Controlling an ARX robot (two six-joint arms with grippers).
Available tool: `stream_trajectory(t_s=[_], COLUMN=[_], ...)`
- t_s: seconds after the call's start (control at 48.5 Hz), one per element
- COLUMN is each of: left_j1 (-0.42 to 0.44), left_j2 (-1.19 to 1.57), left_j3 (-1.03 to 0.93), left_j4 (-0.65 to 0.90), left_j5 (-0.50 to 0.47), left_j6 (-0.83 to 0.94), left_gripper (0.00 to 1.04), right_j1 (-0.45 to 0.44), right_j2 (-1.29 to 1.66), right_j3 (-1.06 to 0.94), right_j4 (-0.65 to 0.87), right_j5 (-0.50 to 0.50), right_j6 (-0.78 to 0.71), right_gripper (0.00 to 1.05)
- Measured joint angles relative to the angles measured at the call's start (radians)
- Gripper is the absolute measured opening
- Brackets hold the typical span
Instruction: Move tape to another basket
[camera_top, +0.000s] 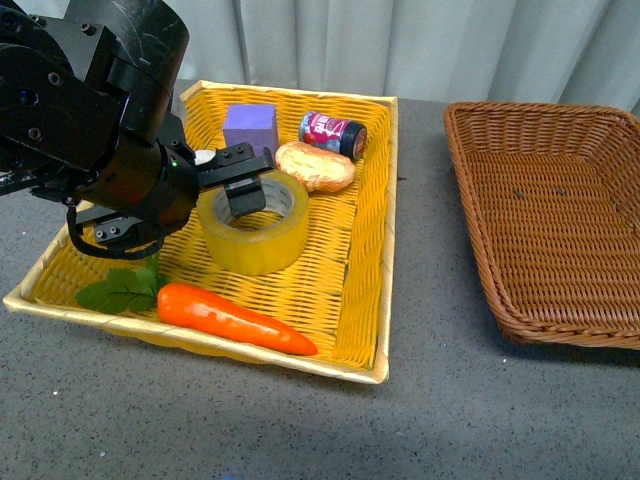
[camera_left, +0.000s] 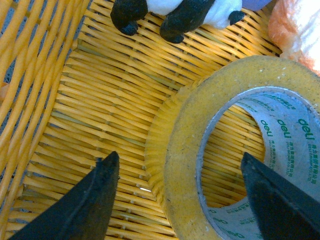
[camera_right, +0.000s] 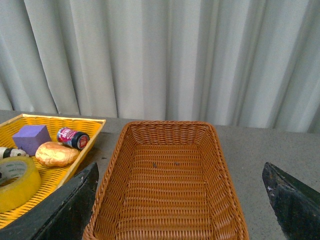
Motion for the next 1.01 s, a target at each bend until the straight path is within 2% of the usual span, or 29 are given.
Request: stream_trajectory(t_s=[0.082,0.165,0.371,0.515,0.659,0.721,0.803,0.865,1.01], left_j1=[-0.004,-0.007,-0.014,-0.031,-0.061,-0.075,-0.102,-0.132,-0.184], left_j2=[0.001,0.001,-0.001,-0.018,-0.101,-0.132,-0.171,-0.193,-0.194], left_j3=[0.004,0.005,0.006,-0.002,-0.006,-0.007,-0.004,0.011,0.041], left_j4=[-0.006,-0.011,-0.009,0.006,0.061,0.111,0.188,0.194,0.183], left_j5=[-0.002,-0.001,-0.011,-0.003,0.069,0.099,0.189,0.262,0.337], left_j6=[0.008,0.010,0.022,0.053,0.181,0.255,0.398,0.539,0.731], left_gripper=[0.57,0.44,0.18,0.17,0.17,0.17,0.17,0.17,0.17], right_j1=[0.000,0.000,0.000,0.000,0.000,0.000,0.000,0.000,0.000], right_j2=[0.000,0.000,0.000,0.000,0.000,0.000,0.000,0.000,0.000], right_j3=[0.000,0.000,0.000,0.000,0.000,0.000,0.000,0.000,0.000], right_j4=[0.000,0.000,0.000,0.000,0.000,0.000,0.000,0.000,0.000], right_j5=[0.000,0.000,0.000,0.000,0.000,0.000,0.000,0.000,0.000], right_j6=[0.000,0.000,0.000,0.000,0.000,0.000,0.000,0.000,0.000], right_gripper=[0.96,0.96,0.96,0.96,0.96,0.96,0.96,0.96,0.96])
